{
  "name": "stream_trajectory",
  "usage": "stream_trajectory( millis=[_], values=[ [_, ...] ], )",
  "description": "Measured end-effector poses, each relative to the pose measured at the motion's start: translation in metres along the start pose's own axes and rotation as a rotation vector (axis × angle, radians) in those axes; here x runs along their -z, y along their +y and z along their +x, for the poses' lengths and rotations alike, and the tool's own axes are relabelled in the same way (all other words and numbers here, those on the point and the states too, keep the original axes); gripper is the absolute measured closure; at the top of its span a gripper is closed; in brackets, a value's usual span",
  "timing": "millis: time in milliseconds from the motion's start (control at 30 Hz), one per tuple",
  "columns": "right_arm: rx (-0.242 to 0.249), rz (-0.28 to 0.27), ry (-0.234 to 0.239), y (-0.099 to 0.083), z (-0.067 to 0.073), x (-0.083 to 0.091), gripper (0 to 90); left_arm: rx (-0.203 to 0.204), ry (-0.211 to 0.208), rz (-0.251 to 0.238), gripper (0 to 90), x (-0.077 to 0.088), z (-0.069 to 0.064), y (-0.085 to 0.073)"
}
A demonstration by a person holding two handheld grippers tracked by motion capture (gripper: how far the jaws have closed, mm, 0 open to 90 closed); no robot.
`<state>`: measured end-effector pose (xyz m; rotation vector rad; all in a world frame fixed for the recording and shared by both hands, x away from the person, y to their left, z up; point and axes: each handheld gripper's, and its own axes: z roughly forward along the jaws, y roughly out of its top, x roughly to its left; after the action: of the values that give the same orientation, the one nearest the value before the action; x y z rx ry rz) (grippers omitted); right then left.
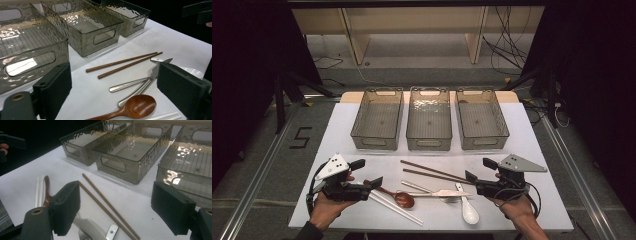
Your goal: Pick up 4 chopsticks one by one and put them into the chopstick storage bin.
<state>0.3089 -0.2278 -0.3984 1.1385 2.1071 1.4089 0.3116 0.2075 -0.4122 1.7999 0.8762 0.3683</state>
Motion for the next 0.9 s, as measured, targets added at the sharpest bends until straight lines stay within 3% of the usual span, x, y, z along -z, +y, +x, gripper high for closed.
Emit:
stream_trajectory(
  millis=[267, 500, 600, 800, 900],
  values=[
    [-0.002, 0.003, 0.003, -0.001, -0.001, 0.0, 24.5, 0.003, 0.01, 0.015, 12.0, -0.002, 0.003, 0.003],
    [-0.018, 0.011, 0.004, -0.002, -0.003, -0.001, 24.7, -0.048, 0.012, 0.082, 11.5, -0.004, 0.005, 0.011],
    [-0.014, 0.011, 0.005, -0.001, -0.003, -0.001, 24.8, -0.079, 0.0, 0.144, 11.4, -0.004, 0.005, 0.017],
    [-0.002, 0.024, 0.016, -0.001, 0.0, -0.002, 24.7, -0.136, -0.039, 0.317, 11.6, -0.01, 0.005, 0.019],
    [0.001, 0.025, 0.017, -0.001, 0.0, -0.002, 24.7, -0.189, -0.038, 0.392, 11.6, -0.016, 0.004, 0.017]
  ],
)
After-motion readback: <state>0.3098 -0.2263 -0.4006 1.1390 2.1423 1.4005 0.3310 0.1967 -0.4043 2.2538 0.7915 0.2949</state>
